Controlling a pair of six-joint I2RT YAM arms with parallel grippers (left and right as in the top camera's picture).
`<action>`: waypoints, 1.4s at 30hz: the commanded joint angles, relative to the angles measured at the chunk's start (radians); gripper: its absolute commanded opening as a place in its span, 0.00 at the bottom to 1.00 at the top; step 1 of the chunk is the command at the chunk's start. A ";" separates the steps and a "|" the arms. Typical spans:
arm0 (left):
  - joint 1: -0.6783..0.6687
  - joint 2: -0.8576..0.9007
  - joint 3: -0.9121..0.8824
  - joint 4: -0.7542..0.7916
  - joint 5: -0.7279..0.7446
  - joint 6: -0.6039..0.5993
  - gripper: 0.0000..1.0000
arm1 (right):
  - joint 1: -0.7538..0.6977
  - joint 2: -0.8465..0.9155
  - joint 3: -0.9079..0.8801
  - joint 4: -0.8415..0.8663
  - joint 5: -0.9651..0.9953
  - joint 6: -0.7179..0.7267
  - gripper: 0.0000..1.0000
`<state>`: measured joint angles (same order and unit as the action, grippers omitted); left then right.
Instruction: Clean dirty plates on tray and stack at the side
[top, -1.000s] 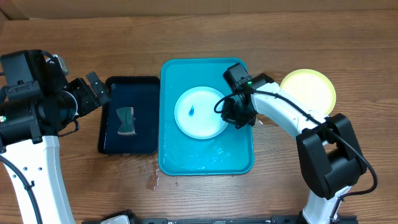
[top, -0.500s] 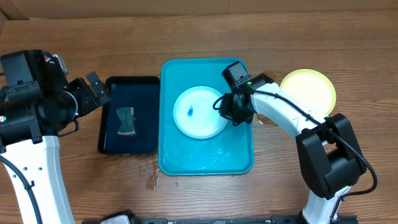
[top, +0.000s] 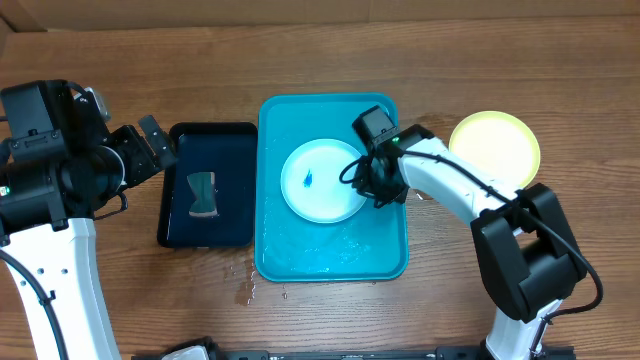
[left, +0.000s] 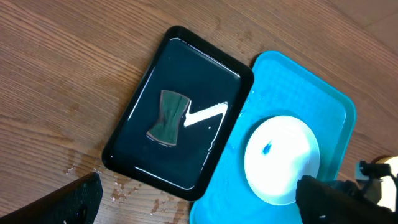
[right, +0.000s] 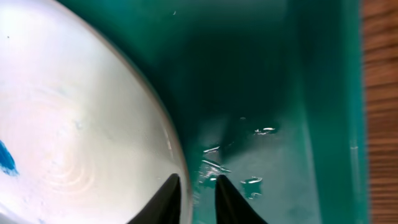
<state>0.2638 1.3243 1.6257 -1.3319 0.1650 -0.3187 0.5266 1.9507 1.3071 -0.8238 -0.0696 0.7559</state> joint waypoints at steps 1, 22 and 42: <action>0.002 0.003 0.015 0.001 0.008 -0.003 1.00 | 0.022 -0.002 -0.024 0.023 0.016 0.000 0.04; 0.002 0.003 0.015 0.001 0.008 -0.003 1.00 | 0.021 -0.002 -0.023 0.004 0.022 -0.056 1.00; -0.063 0.036 -0.055 0.074 -0.007 0.000 0.07 | 0.021 -0.002 -0.023 0.037 0.020 -0.056 1.00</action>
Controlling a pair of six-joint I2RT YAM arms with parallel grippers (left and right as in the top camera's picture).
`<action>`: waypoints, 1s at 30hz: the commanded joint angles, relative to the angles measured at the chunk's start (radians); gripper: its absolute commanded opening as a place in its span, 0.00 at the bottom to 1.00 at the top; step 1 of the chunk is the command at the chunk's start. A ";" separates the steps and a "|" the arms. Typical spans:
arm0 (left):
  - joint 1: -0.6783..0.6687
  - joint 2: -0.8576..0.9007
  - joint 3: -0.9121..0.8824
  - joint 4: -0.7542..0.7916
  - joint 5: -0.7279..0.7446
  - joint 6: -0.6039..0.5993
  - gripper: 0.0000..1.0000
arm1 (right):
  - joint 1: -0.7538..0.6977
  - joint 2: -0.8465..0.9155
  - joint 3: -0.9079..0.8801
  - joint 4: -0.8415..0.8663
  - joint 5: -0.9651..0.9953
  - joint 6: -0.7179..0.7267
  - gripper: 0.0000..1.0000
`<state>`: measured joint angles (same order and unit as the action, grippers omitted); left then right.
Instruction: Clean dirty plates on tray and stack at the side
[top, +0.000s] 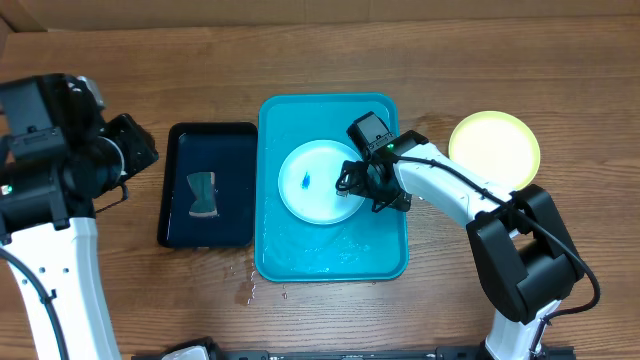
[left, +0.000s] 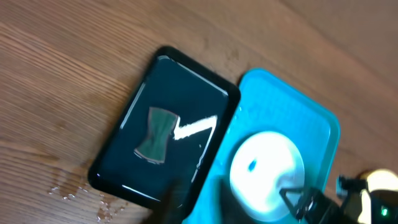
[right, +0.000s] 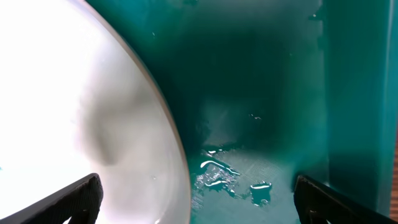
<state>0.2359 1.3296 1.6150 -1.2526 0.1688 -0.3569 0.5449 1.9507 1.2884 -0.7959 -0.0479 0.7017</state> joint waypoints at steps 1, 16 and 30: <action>-0.049 0.041 -0.064 -0.005 -0.022 0.049 0.09 | 0.003 -0.002 -0.005 0.015 -0.002 -0.001 1.00; -0.095 0.352 -0.138 0.015 -0.098 0.136 0.34 | 0.003 -0.002 -0.005 0.035 -0.002 0.002 1.00; -0.096 0.544 -0.139 0.011 -0.156 0.199 0.35 | 0.003 -0.002 -0.005 0.032 -0.002 0.002 1.00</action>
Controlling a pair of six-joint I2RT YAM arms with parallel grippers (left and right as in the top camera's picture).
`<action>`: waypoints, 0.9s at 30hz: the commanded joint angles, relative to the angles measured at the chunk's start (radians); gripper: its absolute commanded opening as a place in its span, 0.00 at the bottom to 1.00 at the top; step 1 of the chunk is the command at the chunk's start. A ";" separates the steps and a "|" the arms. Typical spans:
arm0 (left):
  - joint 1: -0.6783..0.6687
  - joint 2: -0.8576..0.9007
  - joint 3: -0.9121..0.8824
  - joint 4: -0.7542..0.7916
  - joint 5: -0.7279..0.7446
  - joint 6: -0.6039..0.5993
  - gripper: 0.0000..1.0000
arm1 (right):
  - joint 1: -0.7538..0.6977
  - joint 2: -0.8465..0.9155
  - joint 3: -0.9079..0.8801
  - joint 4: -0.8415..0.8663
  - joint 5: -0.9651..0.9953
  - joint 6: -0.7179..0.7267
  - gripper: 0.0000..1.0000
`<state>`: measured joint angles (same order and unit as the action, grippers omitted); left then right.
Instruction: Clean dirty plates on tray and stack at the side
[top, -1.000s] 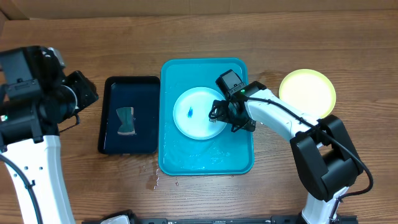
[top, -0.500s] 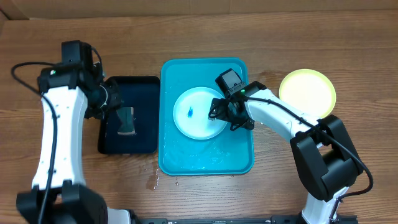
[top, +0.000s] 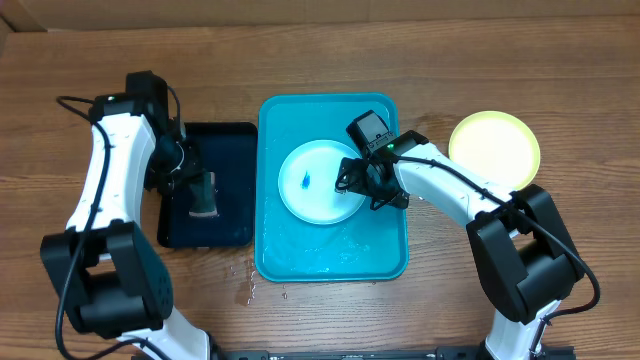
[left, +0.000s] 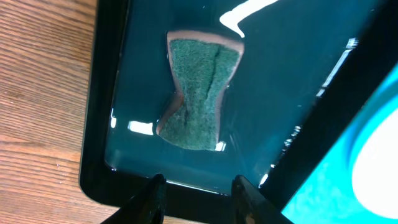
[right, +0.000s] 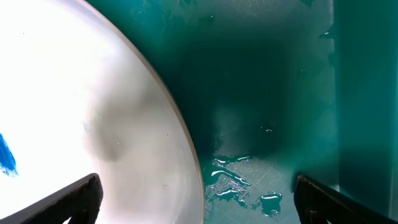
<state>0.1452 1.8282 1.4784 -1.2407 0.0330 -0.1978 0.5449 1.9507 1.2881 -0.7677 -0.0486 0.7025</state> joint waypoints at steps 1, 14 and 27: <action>-0.008 0.054 -0.003 -0.002 -0.020 0.046 0.34 | 0.003 -0.002 -0.004 0.004 -0.001 0.001 1.00; -0.016 0.081 -0.037 0.099 -0.043 0.048 0.33 | 0.003 -0.002 -0.005 0.003 -0.001 0.001 1.00; -0.020 0.081 -0.137 0.217 -0.032 0.034 0.34 | 0.003 -0.002 -0.005 0.003 -0.001 0.001 1.00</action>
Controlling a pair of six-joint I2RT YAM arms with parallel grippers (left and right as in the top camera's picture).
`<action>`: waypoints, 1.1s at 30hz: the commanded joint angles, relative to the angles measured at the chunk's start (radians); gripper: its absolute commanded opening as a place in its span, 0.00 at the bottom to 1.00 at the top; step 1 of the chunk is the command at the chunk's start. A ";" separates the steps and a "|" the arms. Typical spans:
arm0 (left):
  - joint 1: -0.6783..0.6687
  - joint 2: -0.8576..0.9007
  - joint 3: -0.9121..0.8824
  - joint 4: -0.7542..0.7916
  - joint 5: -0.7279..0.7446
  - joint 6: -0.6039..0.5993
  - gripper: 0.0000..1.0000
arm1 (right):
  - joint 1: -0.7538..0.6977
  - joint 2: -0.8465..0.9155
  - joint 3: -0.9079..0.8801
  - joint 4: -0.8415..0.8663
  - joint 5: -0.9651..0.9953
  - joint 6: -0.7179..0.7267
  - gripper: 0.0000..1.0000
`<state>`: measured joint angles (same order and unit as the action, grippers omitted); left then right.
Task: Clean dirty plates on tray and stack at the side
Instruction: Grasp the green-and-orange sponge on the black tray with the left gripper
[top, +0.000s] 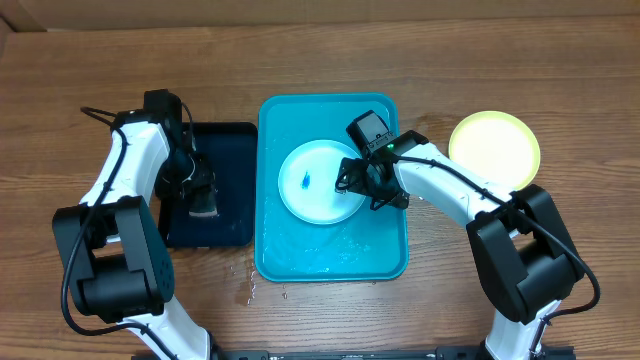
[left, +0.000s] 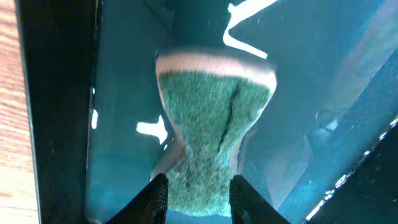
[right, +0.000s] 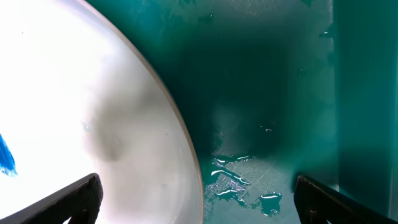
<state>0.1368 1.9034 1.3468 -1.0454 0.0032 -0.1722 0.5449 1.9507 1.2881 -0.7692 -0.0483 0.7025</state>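
Note:
A white plate (top: 325, 195) with a blue smear (top: 307, 180) lies in the teal tray (top: 275, 255). My right gripper (top: 366, 186) sits at the plate's right rim and is wide open. In the right wrist view the plate's rim (right: 186, 143) runs between the spread fingers of the right gripper (right: 199, 202). A green sponge (left: 211, 124) lies in water in the black tray (top: 235, 225). My left gripper (top: 203, 200) is down over the sponge and open, with one finger (left: 158, 196) on each side of its near end.
A clean yellow plate (top: 494, 150) rests on the wooden table right of the teal tray. Water pools in the teal tray (right: 239, 180). Droplets lie on the table near the trays' front edges (top: 245, 290). The two trays stand side by side.
My left gripper has come down from just above the sponge, and its fingers now straddle the sponge's near end. The right gripper and the white plate have not moved.
At first my right gripper was nearly shut at the white plate's right rim, and the left arm stood high at the far left. Then the right gripper was wide open beside the rim. The left gripper later hung over the sponge in the black tray, and now straddles it.

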 joint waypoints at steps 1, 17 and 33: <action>-0.015 0.006 -0.009 0.034 -0.002 0.008 0.34 | 0.003 -0.002 -0.005 0.003 -0.002 0.001 1.00; -0.059 0.006 -0.056 0.085 -0.066 0.011 0.36 | 0.003 -0.002 -0.005 -0.010 -0.001 0.001 1.00; -0.048 0.006 -0.121 0.155 -0.074 -0.011 0.36 | 0.003 -0.002 -0.005 -0.010 -0.001 0.000 1.00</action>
<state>0.0807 1.9034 1.2587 -0.9070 -0.0540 -0.1761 0.5449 1.9507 1.2881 -0.7788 -0.0483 0.7025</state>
